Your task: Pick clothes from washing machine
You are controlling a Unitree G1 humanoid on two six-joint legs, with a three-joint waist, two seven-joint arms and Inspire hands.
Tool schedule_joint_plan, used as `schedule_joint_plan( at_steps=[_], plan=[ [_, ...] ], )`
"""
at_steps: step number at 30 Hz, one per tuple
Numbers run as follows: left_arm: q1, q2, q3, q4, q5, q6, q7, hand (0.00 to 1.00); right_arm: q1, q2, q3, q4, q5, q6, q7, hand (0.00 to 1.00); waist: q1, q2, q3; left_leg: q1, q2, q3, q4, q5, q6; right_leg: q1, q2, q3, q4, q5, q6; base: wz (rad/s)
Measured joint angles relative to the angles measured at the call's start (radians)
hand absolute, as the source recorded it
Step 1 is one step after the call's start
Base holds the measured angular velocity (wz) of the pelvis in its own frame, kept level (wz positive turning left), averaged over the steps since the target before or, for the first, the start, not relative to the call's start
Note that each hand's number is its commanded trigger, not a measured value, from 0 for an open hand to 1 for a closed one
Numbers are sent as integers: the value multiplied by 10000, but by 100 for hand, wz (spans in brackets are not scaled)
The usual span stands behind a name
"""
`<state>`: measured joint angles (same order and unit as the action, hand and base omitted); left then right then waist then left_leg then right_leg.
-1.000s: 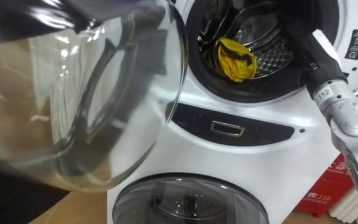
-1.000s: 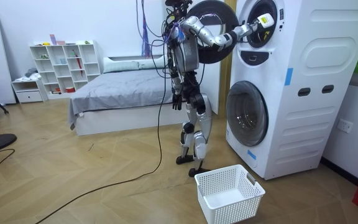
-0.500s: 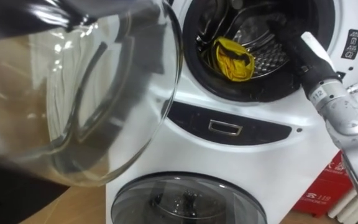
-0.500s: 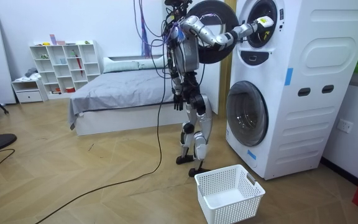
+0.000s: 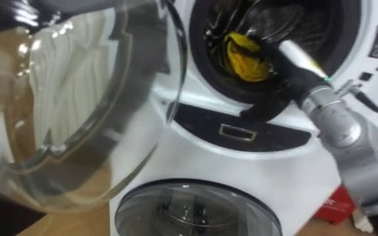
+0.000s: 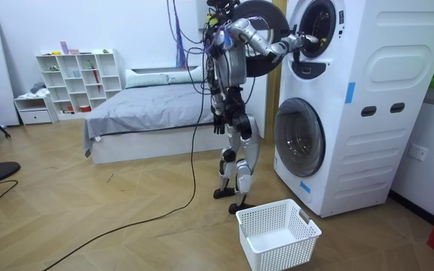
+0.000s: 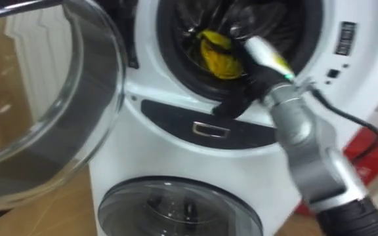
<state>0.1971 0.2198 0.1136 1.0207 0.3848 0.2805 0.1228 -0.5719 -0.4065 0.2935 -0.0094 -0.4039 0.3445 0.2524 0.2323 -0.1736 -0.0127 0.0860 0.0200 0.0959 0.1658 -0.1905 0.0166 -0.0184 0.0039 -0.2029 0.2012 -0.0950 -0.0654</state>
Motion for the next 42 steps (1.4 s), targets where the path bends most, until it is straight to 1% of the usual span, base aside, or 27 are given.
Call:
schedule_joint_plan(
  at_steps=[1, 2, 3, 5, 7, 12, 17, 22, 24, 25, 28, 32, 34, 36, 38, 39, 40, 42],
  plan=[
    [129, -24, -1, 7, -4, 35, -2, 0, -18, 18, -138, -107, -72, 90, -11, 0, 25, 9, 6, 42, 6, -49, 0, -8, -4, 39, 5, -45, -31, -26, -5, 8],
    [236, -51, -2, 7, -8, 98, -10, 0, -123, -28, -130, -250, -73, 89, 1, 0, -31, 42, 30, 58, 23, -60, -30, -11, -8, 70, 10, -97, -85, -29, -7, 5],
    [239, -56, -3, 6, -8, 138, -11, 0, -172, -34, -130, -294, -73, 89, 2, 0, -77, 51, 37, 54, 34, -65, -49, -12, -9, 79, 18, -108, -129, -28, -7, 0],
    [58, -56, -2, -15, -7, 167, -5, 0, -182, -58, -105, -434, -73, 78, 1, 0, -97, 110, 80, 53, 38, -78, -153, -30, -32, 78, 43, -111, -157, -38, -15, 0],
    [-89, -55, -2, -60, -5, 152, 18, 0, -182, -55, -102, -463, -74, 83, 1, 0, -82, 133, 98, 44, 37, -96, -155, -39, -43, 71, 48, -116, -156, -60, -17, 0],
    [-110, -57, -4, -224, -3, 143, 42, 0, -181, -60, -103, -669, -74, 180, 79, 0, -89, 136, 100, 48, 55, -98, -179, -53, -67, 61, 76, -117, -162, -93, -33, 0],
    [9, -56, -3, -189, -3, 173, 42, 0, -181, -67, -117, -902, -12, 228, 119, 0, -294, 136, 100, 39, 51, -181, -191, -54, -70, 79, 68, -186, -153, -145, -23, 5],
    [91, -59, 12, -209, -4, 134, 40, 0, -182, -131, -193, -941, 236, 223, 115, 0, -354, 132, 96, -7, 45, -216, -186, -56, -69, 62, 66, -200, -157, -158, -13, 1],
    [76, -76, 15, -213, 1, 89, 49, 0, -182, -211, -432, -933, 715, 222, 115, 0, -348, 121, 88, -48, 40, -229, -178, -56, -69, 30, 58, -210, -156, -158, -11, 2],
    [104, -103, 17, -214, -5, 64, 83, 0, -182, -322, -546, -934, 1149, 223, 108, 0, -348, 121, 88, -49, 40, -231, -171, -57, -67, 27, 56, -215, -162, -163, -4, 0],
    [241, -174, 17, -185, -5, 9, 288, 0, -182, -366, -1028, -935, 1986, 222, 24, 0, -416, 62, 46, -34, 38, -265, -157, -58, -63, 63, 42, -265, -170, -191, 13, 6],
    [356, -167, 45, -90, -13, -44, 471, 0, -188, -369, -1614, -925, 3069, 146, -514, 0, -597, 116, 85, 61, 53, -410, -165, -68, -46, 218, 16, -449, -176, -208, 37, 15],
    [446, -173, 47, -84, -15, -45, 486, 0, -189, -438, -2017, -897, 4422, 127, -890, 0, -638, 119, 92, 153, 63, -456, -193, -114, -24, 344, -11, -476, -184, -304, 74, 9],
    [532, -167, 55, -88, -47, -75, 486, 0, -189, -613, -2132, -900, 5251, 29, -1195, 0, -667, 106, 93, 165, 48, -444, -198, -156, -14, 382, -21, -477, -171, -340, 90, 0],
    [621, -167, 239, -94, -60, -151, 487, 0, -190, -797, -2300, -893, 6019, -75, -1409, 0, -680, 41, 118, 183, 46, -425, -214, -158, -13, 393, -14, -473, -184, -341, 92, 0],
    [636, -168, 304, -94, -46, -184, 486, 0, -190, -842, -2329, -889, 6134, -87, -1471, 0, -687, 25, 128, 190, 45, -425, -213, -159, -15, 404, -9, -474, -196, -341, 92, 0],
    [660, -168, 403, -96, -23, -218, 485, 0, -190, -970, -2347, -843, 6332, -145, -1574, 0, -689, 0, 141, 212, 45, -426, -213, -160, -16, 447, 1, -479, -250, -340, 93, 0],
    [707, -166, 488, -101, -24, -245, 485, 0, -189, -1142, -2349, -818, 6414, -170, -1675, 0, -702, -7, 143, 243, 43, -437, -210, -212, -19, 523, 27, -491, -317, -336, 97, 0]
  ],
)
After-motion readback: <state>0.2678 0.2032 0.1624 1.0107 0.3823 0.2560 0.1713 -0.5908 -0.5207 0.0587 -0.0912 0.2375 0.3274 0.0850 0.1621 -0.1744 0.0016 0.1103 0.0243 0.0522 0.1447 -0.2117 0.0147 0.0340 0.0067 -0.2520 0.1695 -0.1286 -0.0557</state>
